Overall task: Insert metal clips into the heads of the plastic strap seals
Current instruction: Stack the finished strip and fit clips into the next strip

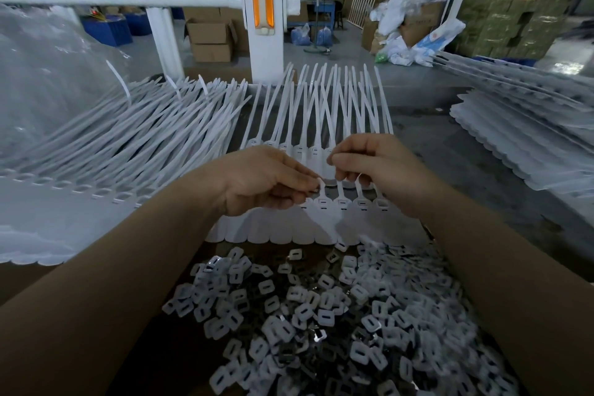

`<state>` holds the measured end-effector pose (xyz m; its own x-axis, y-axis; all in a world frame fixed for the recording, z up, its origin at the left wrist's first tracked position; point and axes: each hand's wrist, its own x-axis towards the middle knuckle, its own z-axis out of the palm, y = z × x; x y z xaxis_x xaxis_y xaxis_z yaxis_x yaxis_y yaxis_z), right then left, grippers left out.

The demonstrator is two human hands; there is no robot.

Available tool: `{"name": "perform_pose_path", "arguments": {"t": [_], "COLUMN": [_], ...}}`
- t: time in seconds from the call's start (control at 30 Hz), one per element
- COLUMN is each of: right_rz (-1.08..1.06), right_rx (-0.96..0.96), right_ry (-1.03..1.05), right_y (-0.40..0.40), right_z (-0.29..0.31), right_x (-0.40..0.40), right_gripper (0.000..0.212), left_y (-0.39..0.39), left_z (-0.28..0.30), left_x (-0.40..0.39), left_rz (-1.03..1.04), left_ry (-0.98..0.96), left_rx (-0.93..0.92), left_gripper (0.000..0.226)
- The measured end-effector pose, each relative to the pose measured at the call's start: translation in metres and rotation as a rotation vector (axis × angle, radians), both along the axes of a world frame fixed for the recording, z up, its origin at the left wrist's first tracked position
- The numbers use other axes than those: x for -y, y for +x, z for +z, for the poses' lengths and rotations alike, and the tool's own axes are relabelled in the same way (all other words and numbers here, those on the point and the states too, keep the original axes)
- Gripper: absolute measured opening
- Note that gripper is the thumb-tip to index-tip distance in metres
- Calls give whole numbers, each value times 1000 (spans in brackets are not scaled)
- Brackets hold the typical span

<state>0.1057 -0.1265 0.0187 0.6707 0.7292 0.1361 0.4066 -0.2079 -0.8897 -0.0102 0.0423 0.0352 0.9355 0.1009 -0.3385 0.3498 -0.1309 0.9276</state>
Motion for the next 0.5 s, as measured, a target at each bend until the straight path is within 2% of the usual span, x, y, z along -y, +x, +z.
{"name": "perform_pose_path", "arguments": {"t": [0.17, 0.3, 0.5], "right_rz": [163, 168, 140], "right_rx": [-32, 29, 24], "right_ry": [-66, -123, -141], "right_y": [-7, -10, -8], "right_z": [3, 0, -2], "right_x": [0, -3, -5], "right_gripper": [11, 30, 8], "left_y": [0, 0, 1], "left_z": [-1, -3, -3], "left_x": [-3, -2, 2], "left_rz": [100, 129, 121], "left_ry": [-111, -124, -110], "left_rx": [-13, 11, 33], "left_gripper": [8, 6, 4]}}
